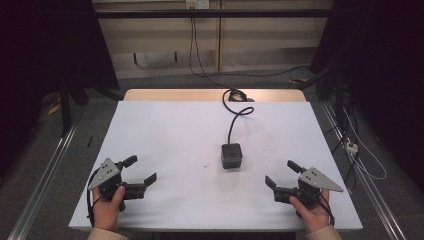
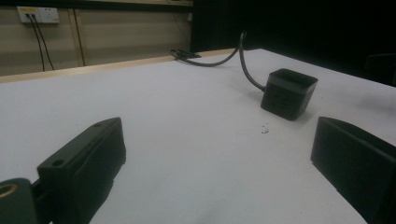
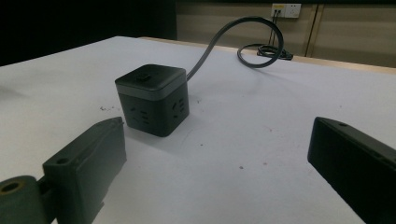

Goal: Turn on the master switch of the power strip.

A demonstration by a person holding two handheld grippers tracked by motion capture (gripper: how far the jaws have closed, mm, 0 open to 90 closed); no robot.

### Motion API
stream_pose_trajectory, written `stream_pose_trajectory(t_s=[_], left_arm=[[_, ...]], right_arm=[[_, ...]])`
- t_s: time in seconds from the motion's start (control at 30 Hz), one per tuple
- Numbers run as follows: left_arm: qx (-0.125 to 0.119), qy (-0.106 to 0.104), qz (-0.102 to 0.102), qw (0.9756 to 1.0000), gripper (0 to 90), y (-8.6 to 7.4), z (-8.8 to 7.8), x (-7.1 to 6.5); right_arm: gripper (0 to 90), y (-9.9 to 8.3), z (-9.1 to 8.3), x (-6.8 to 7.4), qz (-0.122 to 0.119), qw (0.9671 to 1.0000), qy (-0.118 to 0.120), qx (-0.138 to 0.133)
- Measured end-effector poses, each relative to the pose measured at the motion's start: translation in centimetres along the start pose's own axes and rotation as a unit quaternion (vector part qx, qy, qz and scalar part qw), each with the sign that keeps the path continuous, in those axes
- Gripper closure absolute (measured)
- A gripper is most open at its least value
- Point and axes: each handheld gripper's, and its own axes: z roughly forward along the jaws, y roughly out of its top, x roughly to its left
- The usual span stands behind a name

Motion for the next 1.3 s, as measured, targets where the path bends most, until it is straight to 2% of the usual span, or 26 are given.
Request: stream_pose_trajectory(t_s=[0.5,0.83,1.3], left_arm=[[-0.003,-0.004,0.002,1.0000,2.8,0.0,-0.1,-0.1],[-0.003,-0.002,0.001,1.0000,2.8,-0.1,-0.6,-0.2],[-0.005,-0.009,0.003,0.9999,2.9,0.0,-0.1,-0.2]], right_arm=[[4.9,0.9,1.4,0.0,-0.001,1.0000,0.000,0.007],[6.3,1.3,2.5,0.5,-0.008,0.9998,0.012,0.011],[6.7,1.8,3.5,0.9,-0.004,0.9997,0.022,0.014]])
